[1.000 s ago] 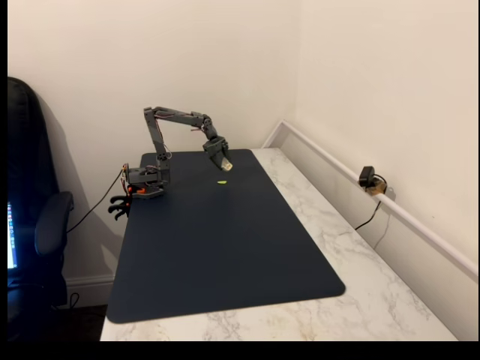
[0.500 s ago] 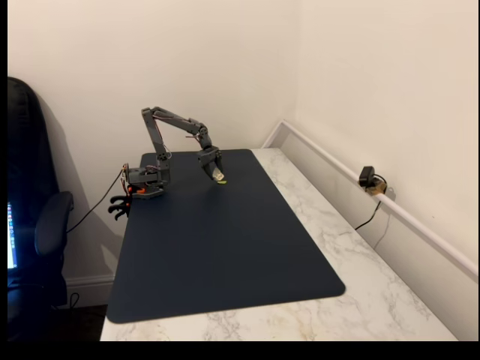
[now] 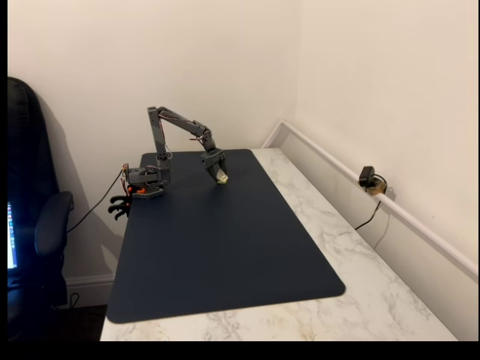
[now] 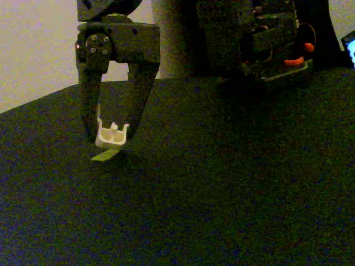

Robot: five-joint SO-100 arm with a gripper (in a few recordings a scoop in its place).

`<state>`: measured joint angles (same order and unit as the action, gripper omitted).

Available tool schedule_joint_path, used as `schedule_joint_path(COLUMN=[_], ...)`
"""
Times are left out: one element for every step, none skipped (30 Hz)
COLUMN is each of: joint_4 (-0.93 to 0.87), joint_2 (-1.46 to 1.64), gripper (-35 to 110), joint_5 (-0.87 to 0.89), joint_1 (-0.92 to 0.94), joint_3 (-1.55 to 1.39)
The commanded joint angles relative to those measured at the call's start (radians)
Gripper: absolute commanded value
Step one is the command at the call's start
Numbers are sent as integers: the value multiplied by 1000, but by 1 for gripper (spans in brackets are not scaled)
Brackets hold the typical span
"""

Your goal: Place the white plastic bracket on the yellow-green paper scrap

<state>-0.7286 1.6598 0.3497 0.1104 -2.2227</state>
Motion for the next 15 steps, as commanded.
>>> schedule_joint_path(joint_4=[-15,-21,-29,-40,-44,-44,-52,-57,-52,-44,-34,-26,-28,-31,-32], joint_2=[55,60,63,67,74,80,89,97,104,109,117,124,137,153,175], gripper=[16,20,23,27,31,33,36,38,39,40,40,40,40,40,40], joint_5=[-9,-8,-12,-17,-25,-28,-26,-23,-15,0,12,18,25,29,32], joint_1=[25,26,26,26,25,23,23,23,23,23,23,23,20,14,6], joint_3=[57,52,51,51,48,48,48,49,49,49,46,44,48,52,55])
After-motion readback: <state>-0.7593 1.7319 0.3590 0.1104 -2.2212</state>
